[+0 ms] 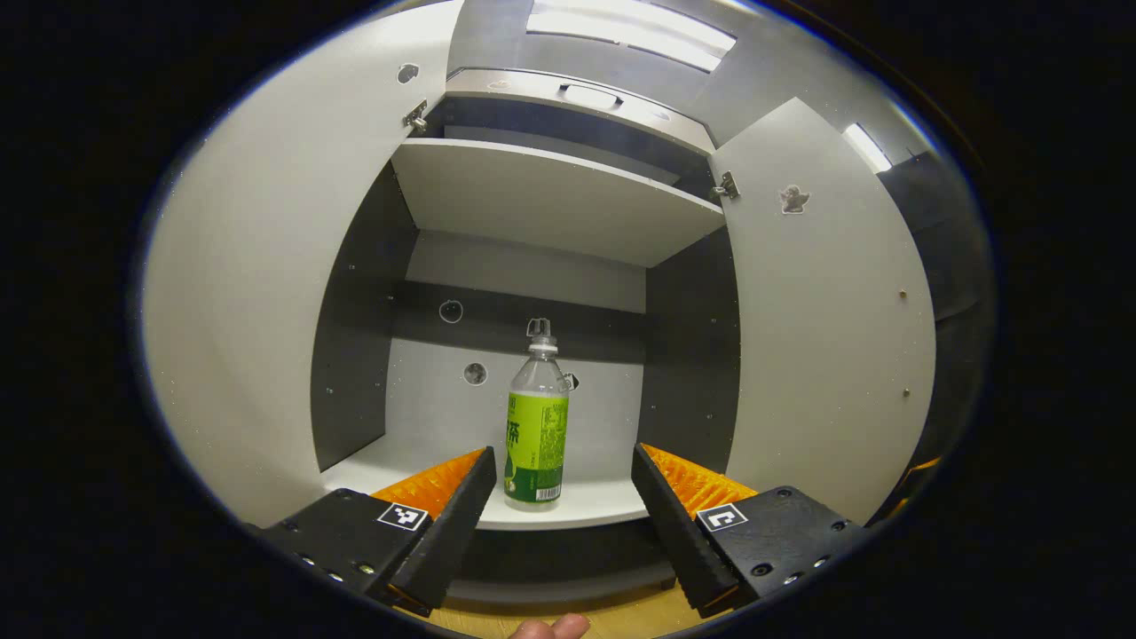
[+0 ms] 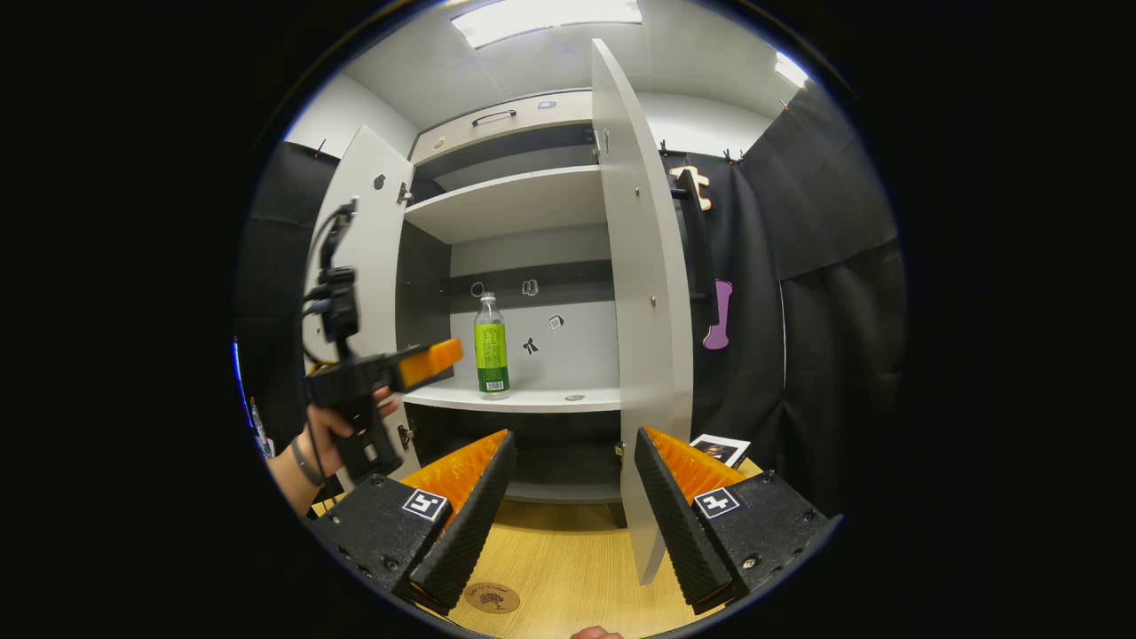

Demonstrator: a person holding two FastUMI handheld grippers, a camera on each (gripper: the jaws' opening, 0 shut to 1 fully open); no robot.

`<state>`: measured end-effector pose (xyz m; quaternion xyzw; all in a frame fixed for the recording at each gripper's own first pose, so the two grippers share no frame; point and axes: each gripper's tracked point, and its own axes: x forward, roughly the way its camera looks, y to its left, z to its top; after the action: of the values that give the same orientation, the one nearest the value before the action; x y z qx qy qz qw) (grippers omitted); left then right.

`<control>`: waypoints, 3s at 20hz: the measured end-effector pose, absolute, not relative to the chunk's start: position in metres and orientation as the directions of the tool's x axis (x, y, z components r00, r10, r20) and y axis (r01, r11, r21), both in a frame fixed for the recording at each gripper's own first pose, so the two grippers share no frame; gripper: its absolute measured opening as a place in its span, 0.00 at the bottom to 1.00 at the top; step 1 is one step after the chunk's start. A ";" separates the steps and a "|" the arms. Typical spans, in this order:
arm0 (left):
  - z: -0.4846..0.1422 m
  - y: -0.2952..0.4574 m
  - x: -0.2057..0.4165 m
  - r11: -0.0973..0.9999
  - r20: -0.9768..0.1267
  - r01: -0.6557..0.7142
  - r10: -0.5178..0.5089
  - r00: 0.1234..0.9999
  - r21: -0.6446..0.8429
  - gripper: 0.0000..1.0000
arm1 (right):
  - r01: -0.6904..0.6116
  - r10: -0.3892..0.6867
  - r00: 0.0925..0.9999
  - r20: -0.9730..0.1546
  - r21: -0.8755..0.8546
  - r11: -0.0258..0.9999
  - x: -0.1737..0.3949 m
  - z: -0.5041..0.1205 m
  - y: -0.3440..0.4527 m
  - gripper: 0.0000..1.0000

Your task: Grasp the bottle in the cabinet with the left hand and place it on the coaster, then close the right door with the right hand and the left door with the left hand.

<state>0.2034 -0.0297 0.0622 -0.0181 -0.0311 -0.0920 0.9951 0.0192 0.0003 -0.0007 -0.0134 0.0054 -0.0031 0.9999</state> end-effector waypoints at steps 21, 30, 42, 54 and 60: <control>0.036 -0.019 0.347 0.996 -0.034 0.078 -0.076 0.997 0.033 0.78 | 0.064 -0.064 0.998 -0.016 -0.027 0.998 0.009 -0.001 -0.015 0.83; 0.072 -0.010 0.300 0.994 0.024 0.105 -0.105 0.994 -0.015 0.75 | 0.038 -0.038 0.999 -0.022 -0.027 0.999 0.004 -0.003 -0.008 0.83; -0.009 -0.043 0.156 0.975 -0.026 0.219 -0.218 0.976 0.044 0.75 | -0.030 0.030 0.999 -0.021 -0.020 0.999 -0.001 0.001 0.011 0.83; -0.152 -0.074 0.066 0.970 -0.113 0.241 -0.236 0.965 0.029 0.75 | -0.031 0.029 0.998 -0.047 -0.041 0.999 -0.012 0.008 0.004 0.83; -0.198 -0.077 0.043 0.978 -0.151 0.203 -0.193 0.969 0.048 0.75 | -0.010 0.008 0.997 -0.073 -0.026 1.000 -0.012 0.002 -0.005 0.83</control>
<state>0.0431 -0.0775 -0.1983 0.0314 0.0729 -0.0998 0.9918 -0.0119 -0.0053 0.0018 -0.0132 0.0365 0.0047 0.9992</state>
